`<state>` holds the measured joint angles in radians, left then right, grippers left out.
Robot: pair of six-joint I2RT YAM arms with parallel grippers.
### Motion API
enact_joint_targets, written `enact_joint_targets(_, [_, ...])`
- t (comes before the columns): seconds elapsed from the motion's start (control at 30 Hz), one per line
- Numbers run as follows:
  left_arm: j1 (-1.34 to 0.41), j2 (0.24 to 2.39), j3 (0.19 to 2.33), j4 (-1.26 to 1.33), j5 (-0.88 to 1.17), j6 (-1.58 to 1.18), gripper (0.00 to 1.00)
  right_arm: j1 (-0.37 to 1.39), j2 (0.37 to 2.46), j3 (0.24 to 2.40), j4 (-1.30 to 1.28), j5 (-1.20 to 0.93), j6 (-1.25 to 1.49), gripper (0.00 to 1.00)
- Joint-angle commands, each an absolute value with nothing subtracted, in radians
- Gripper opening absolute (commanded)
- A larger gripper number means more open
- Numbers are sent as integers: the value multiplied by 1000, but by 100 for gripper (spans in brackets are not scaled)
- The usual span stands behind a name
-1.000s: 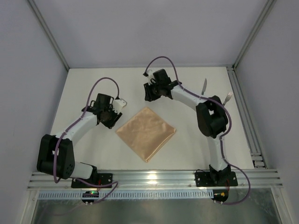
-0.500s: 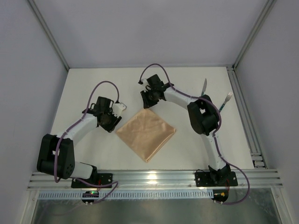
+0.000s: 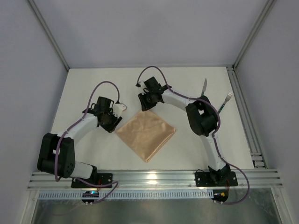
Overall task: Fold the napkin into a case and place the utensils inside
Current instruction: Pick up the top corner of the square-folded napkin from the center of the board.
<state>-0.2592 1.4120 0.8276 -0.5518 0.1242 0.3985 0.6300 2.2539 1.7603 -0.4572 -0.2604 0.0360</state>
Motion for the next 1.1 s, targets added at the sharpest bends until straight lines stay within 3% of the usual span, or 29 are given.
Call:
enact_joint_targets(0.0, [-255,1419,834,-554,153,399,43,655,2163,1750,-442,-190,23,34])
enact_joint_targets(0.4, [-253,1427,834,-554,160,399,43,706,2097,1718,-437,44,-29,34])
enact_joint_targets(0.73, [-253,1427,834,-555,156,403,43,689,2146,1727,-426,15,-25,34])
enact_joint_targets(1.07, [-253,1443,836,-551,166,403,43,667,2220,1758,-443,-146,-25,32])
